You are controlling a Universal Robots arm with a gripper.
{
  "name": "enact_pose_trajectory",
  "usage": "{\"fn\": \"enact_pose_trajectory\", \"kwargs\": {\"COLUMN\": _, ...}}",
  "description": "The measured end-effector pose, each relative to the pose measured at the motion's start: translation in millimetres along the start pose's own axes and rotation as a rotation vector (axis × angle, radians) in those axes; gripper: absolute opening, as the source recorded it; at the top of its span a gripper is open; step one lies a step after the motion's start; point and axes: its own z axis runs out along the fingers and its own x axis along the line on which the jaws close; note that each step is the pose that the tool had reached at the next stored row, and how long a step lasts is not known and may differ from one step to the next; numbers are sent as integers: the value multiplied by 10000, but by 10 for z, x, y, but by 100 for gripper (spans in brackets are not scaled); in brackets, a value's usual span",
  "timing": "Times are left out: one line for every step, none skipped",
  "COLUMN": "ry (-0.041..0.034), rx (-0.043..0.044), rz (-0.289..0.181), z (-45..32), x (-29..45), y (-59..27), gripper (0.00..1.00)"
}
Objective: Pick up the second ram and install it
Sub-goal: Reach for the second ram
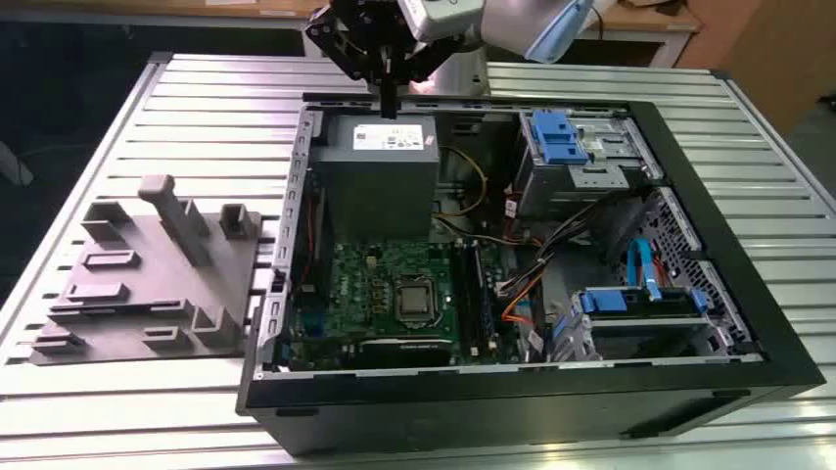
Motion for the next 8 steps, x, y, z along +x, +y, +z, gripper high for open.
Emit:
{"fn": "enact_pose_trajectory", "kwargs": {"ry": 0, "rx": 0, "rz": 1, "z": 0, "x": 0, "y": 0, "gripper": 10}}
{"fn": "enact_pose_trajectory", "kwargs": {"ry": 0, "rx": 0, "rz": 0, "z": 0, "x": 0, "y": 0, "gripper": 10}}
{"fn": "enact_pose_trajectory", "kwargs": {"ry": 0, "rx": 0, "rz": 0, "z": 0, "x": 0, "y": 0, "gripper": 10}}
{"fn": "enact_pose_trajectory", "kwargs": {"ry": 0, "rx": 0, "rz": 0, "z": 0, "x": 0, "y": 0, "gripper": 10}}
{"fn": "enact_pose_trajectory", "kwargs": {"ry": 0, "rx": 0, "rz": 0, "z": 0, "x": 0, "y": 0, "gripper": 10}}
{"fn": "enact_pose_trajectory", "kwargs": {"ry": 0, "rx": 0, "rz": 0, "z": 0, "x": 0, "y": 0, "gripper": 10}}
{"fn": "enact_pose_trajectory", "kwargs": {"ry": 0, "rx": 0, "rz": 0, "z": 0, "x": 0, "y": 0, "gripper": 10}}
{"fn": "enact_pose_trajectory", "kwargs": {"ry": 0, "rx": 0, "rz": 0, "z": 0, "x": 0, "y": 0, "gripper": 10}}
